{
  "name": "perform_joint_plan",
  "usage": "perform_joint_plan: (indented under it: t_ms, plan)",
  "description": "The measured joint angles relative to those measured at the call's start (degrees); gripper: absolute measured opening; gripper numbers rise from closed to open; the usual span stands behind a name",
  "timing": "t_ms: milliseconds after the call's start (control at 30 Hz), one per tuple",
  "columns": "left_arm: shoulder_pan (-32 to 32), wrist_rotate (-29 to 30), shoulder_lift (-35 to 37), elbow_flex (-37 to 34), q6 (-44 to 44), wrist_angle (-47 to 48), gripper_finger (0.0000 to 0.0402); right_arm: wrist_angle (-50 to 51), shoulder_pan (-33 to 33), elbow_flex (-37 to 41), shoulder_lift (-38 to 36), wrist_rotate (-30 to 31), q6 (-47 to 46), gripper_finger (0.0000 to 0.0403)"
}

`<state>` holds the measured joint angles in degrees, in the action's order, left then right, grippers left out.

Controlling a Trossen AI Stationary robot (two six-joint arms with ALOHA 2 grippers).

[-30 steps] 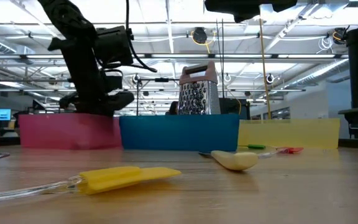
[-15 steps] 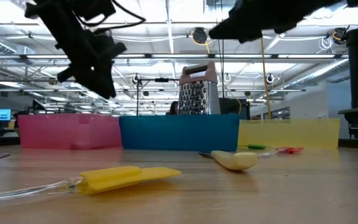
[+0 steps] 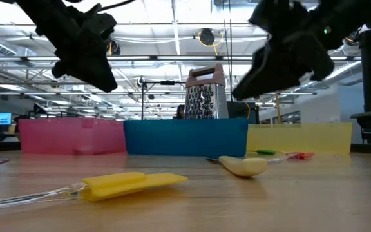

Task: Pick & Place Kitchen Items
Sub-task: Put the red spatula into the blue bin

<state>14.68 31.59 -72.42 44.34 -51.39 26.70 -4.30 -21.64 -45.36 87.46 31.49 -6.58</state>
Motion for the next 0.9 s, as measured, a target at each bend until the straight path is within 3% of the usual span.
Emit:
perform_joint_plan:
  t_ms: [167, 367, 700, 900]
  plan:
    - [1.68, 1.09, 0.02, 0.0, -0.12, 0.04, 0.0093, 10.02, 2.03, 0.0, 0.0, -9.73, -6.26, 0.02]
    - [2.33, 1.51, 0.02, 0.0, -0.27, 0.04, 0.0093, 17.7, 3.78, 0.0, 0.0, -18.13, -5.53, 0.019]
    - [2.29, 1.54, 0.02, 0.0, -0.36, 0.04, 0.0093, 34.77, 8.13, -0.01, -0.01, -18.12, -5.32, 0.0187]
    - [2.29, 1.58, 0.02, 0.0, -0.36, 0.02, 0.0093, 34.55, 10.32, -0.04, -0.08, -18.47, 5.69, 0.0187]
